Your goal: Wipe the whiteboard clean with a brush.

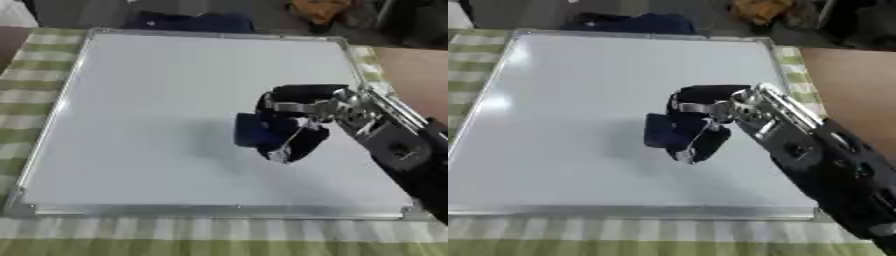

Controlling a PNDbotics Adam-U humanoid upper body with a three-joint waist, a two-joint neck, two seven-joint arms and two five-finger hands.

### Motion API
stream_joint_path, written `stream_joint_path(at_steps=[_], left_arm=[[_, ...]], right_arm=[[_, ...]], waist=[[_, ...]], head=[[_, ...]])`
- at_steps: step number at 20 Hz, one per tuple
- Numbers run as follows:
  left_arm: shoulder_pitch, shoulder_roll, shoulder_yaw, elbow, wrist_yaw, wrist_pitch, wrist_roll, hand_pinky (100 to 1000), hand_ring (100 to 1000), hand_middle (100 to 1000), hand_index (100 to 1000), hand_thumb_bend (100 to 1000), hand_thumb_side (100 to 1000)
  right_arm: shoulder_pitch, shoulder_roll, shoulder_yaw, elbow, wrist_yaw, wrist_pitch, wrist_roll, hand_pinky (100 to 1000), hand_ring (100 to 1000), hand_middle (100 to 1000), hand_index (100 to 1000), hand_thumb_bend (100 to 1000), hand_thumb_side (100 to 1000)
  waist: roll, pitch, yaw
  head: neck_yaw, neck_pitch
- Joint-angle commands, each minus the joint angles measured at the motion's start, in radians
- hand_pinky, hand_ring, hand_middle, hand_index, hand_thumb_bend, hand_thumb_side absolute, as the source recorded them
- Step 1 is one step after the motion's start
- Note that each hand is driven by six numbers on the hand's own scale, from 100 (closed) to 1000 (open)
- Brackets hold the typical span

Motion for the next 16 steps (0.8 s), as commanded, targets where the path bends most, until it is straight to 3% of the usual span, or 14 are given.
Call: stream_joint_path(at_steps=[1,8,12,13,16], left_arm=[[-0.004,0.021,0.003,-0.019,0.003,0.0,0.003,634,813,799,623,220,1000],[-0.007,0.02,0.002,-0.019,0.004,-0.004,0.002,634,813,798,624,222,1000],[-0.008,0.019,0.001,-0.019,0.004,-0.005,0.001,633,813,799,624,220,1000],[-0.009,0.019,0.001,-0.019,0.005,-0.005,0.0,633,812,798,624,221,1000],[-0.013,0.017,0.0,-0.019,0.006,-0.005,-0.001,633,812,798,625,220,1000]], right_arm=[[-0.024,0.014,0.002,0.004,0.034,-0.004,-0.003,506,562,210,272,100,186],[-0.044,0.076,0.021,0.089,0.099,-0.036,-0.001,515,572,217,272,100,230],[-0.054,0.1,0.025,0.122,0.117,-0.069,0.009,534,586,230,268,100,333],[-0.056,0.106,0.027,0.129,0.121,-0.078,0.013,540,591,233,242,100,407],[-0.062,0.12,0.03,0.149,0.132,-0.105,0.027,551,600,242,191,100,477]], waist=[[0.001,-0.023,0.003],[0.002,-0.021,0.008],[0.003,-0.018,0.011],[0.004,-0.017,0.012],[0.006,-0.014,0.017]], head=[[0.003,0.008],[-0.006,0.018],[-0.007,0.017],[-0.007,0.015],[-0.008,0.012]])
